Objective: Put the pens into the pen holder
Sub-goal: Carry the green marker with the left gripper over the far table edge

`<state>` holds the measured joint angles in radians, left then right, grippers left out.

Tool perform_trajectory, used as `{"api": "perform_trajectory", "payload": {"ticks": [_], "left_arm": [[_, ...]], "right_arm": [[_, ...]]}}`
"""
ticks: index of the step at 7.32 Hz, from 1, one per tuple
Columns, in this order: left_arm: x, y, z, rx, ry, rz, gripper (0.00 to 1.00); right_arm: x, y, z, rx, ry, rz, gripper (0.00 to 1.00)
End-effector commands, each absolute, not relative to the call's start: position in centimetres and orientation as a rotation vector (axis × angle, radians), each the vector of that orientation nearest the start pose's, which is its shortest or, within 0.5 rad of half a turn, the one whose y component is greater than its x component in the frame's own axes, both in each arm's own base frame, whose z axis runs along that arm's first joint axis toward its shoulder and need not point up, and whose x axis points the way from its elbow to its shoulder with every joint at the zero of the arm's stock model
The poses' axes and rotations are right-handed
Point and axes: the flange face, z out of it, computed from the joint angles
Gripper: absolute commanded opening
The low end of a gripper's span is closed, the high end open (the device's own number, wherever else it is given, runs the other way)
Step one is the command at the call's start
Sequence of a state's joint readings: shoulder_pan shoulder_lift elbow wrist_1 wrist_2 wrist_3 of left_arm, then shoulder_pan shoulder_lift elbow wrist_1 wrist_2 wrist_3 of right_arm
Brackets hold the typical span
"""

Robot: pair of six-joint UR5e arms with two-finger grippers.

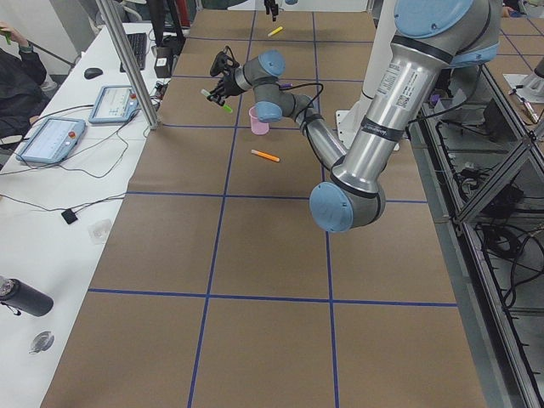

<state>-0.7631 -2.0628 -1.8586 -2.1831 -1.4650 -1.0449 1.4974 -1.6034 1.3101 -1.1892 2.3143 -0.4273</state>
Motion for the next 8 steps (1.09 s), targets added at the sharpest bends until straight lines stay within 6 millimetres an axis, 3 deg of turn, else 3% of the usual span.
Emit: {"api": "perform_trajectory", "payload": {"ticks": [1,2,3,4,5,8], "left_arm": [[34.5,-51.5,16.3,0.933,1.078,-0.27,0.0],[34.7,-51.5,16.3,0.934,1.079,-0.268,0.0],[36.5,-51.6,16.9,0.914,1.07,-0.253,0.0],[38.3,-51.6,15.1,0.913,1.089,-0.242,0.0],[38.7,-51.4,14.7,0.911,1.097,-0.238,0.0],[38.9,-51.5,14.9,0.908,1.094,-0.237,0.0]], "right_arm": [[1.4,-49.2,77.4,0.239,-0.728,-0.658,0.99],[-1.1,-49.2,77.6,0.217,-0.73,-0.708,0.97],[-2.0,-49.6,77.3,0.217,-0.732,-0.727,0.97],[-2.3,-49.4,77.8,0.207,-0.734,-0.732,0.97],[-2.9,-49.4,77.8,0.202,-0.734,-0.746,0.96],[-3.1,-49.6,79.4,0.189,-0.737,-0.791,0.77]]}}
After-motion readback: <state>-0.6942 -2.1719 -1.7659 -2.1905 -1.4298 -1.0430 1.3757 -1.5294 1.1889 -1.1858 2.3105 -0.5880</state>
